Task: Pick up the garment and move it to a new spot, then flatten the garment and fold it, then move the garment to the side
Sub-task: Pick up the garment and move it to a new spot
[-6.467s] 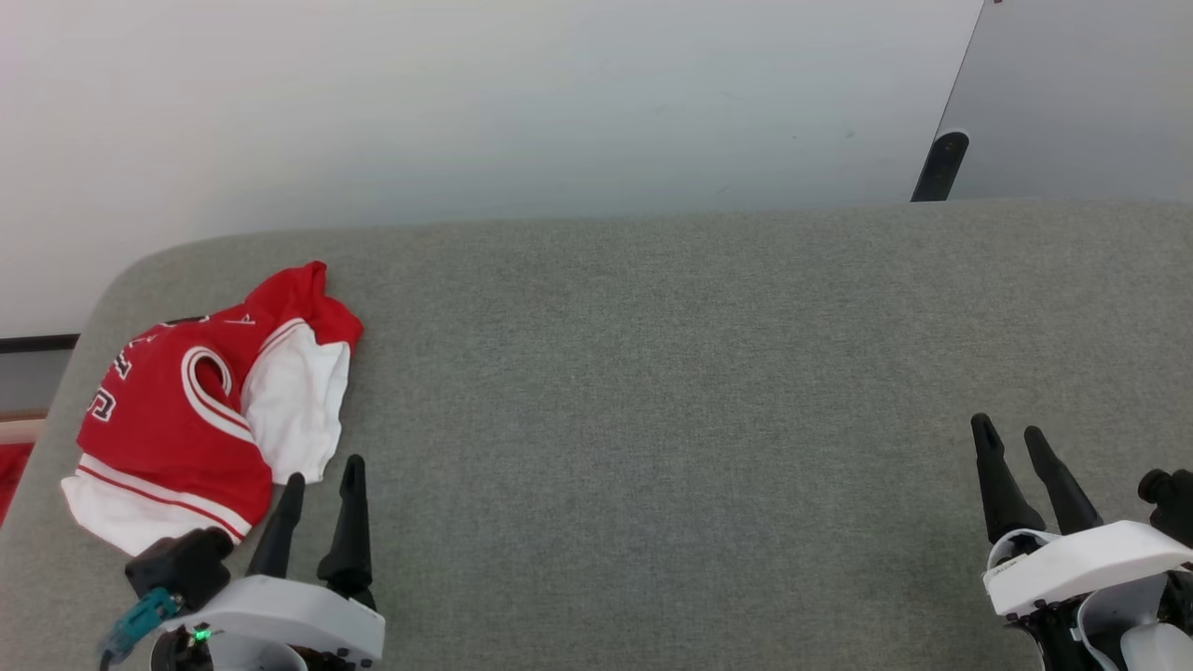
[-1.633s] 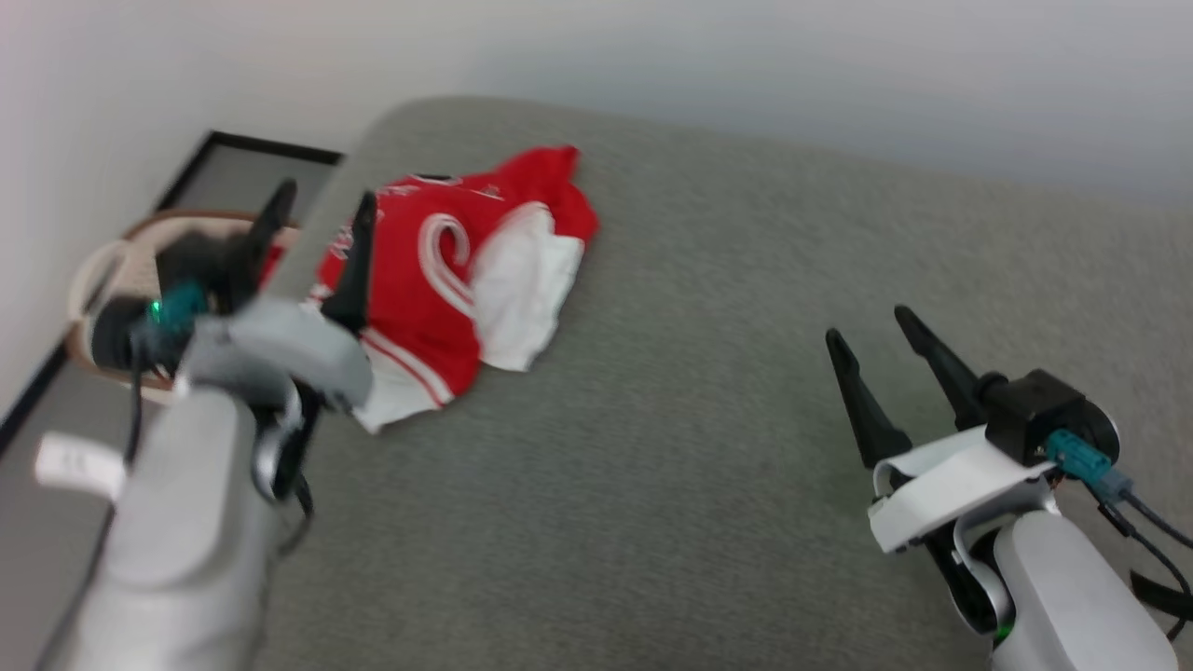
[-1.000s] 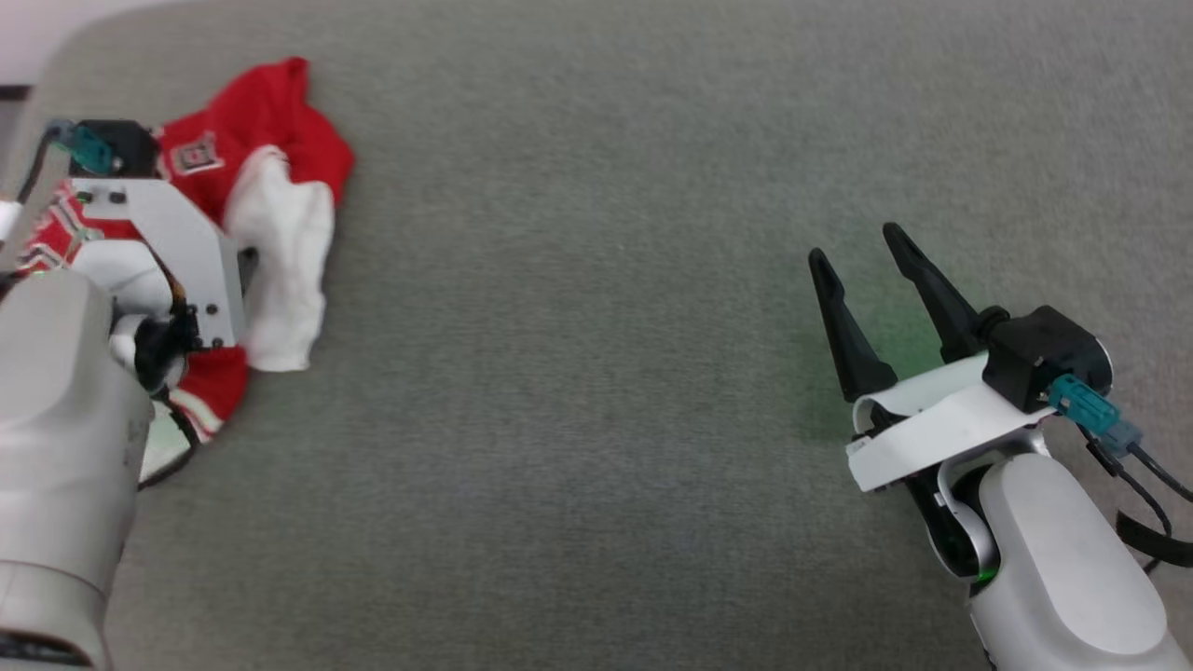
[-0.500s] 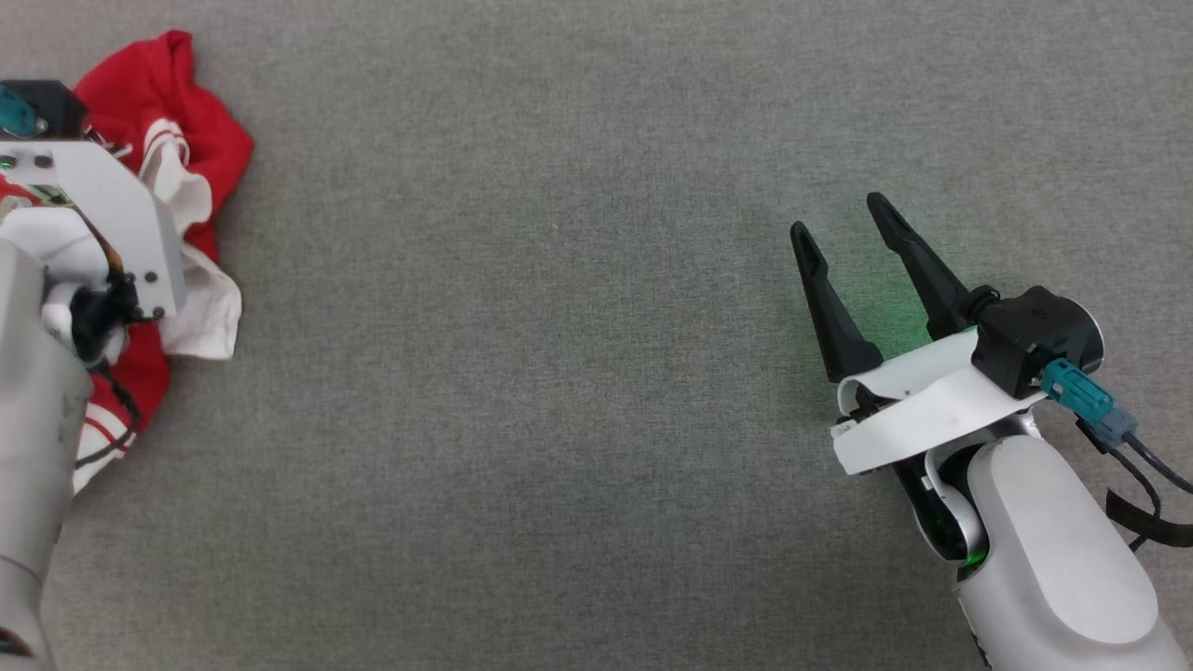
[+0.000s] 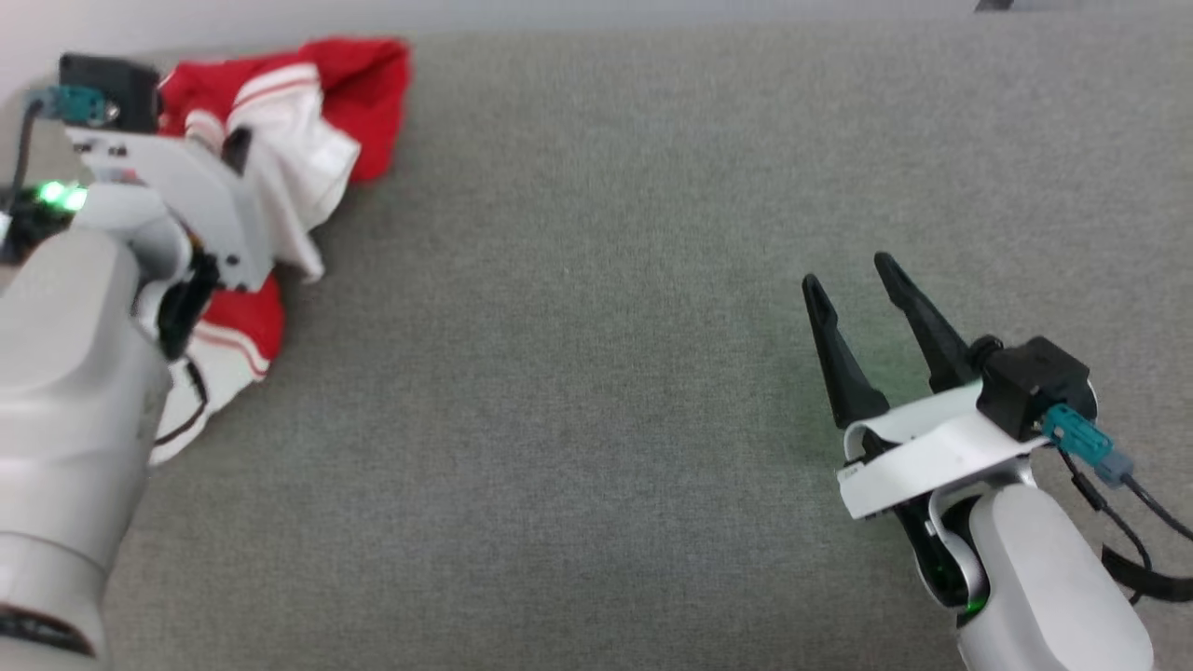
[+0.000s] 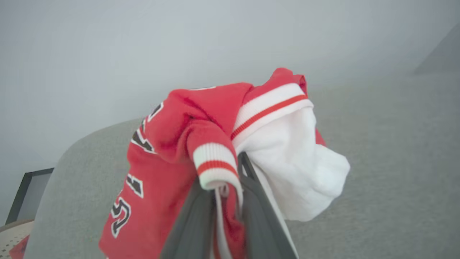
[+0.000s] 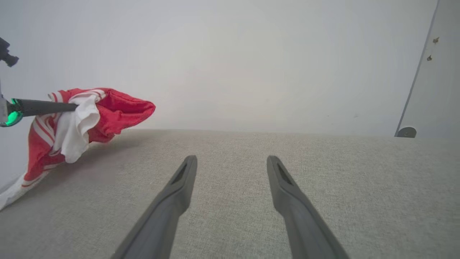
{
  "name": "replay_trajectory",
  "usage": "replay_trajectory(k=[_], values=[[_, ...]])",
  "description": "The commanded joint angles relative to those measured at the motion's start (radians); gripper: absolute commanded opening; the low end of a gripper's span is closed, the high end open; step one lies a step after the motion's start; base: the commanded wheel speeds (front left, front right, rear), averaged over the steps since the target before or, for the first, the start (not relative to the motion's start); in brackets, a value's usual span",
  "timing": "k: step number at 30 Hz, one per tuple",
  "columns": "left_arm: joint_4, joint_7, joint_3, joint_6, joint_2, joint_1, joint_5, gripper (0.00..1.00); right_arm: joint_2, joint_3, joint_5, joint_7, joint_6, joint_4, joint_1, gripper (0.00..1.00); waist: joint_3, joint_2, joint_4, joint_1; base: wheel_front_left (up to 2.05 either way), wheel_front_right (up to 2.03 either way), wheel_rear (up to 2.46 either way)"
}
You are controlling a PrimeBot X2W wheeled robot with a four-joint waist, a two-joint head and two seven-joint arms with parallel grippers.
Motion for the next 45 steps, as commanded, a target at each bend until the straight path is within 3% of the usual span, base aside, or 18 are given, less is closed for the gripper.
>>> replay_trajectory(k=[1,6,13,21,34,45], values=[[-0.014,-0.016,-0.007,0.002,-0.02,-0.009,-0.014,0.0,0.002,-0.008,0.005,-0.005,-0.001,-0.002,0.018,1.0,-0.047,0.0,-0.006,0.0,0.0,0.0,0.0],[-0.086,-0.04,-0.062,0.002,-0.051,-0.034,-0.041,0.0,0.017,-0.046,0.013,-0.005,-0.001,-0.017,0.067,1.0,-0.08,0.0,-0.044,0.0,0.0,0.0,0.0],[-0.225,0.002,-0.2,0.002,-0.086,-0.052,-0.066,0.0,0.037,-0.103,0.024,-0.005,-0.001,-0.048,0.13,1.0,-0.097,0.0,-0.127,0.0,0.0,0.0,0.0],[-0.294,0.047,-0.329,0.002,-0.154,-0.069,-0.096,0.0,0.052,-0.167,0.029,-0.005,-0.001,-0.087,0.167,1.0,-0.084,0.0,-0.224,0.0,0.0,0.0,0.0],[-0.185,0.06,-0.461,0.002,-0.289,-0.037,-0.16,0.0,0.065,-0.174,0.064,-0.005,-0.001,-0.114,0.162,1.0,-0.042,0.0,-0.352,0.0,0.0,0.0,0.0],[-0.09,0.194,-0.62,0.002,-0.266,-0.021,-0.229,0.0,0.065,-0.165,0.101,-0.005,-0.001,-0.137,0.147,1.0,-0.004,0.0,-0.403,0.0,0.0,0.0,0.0]])
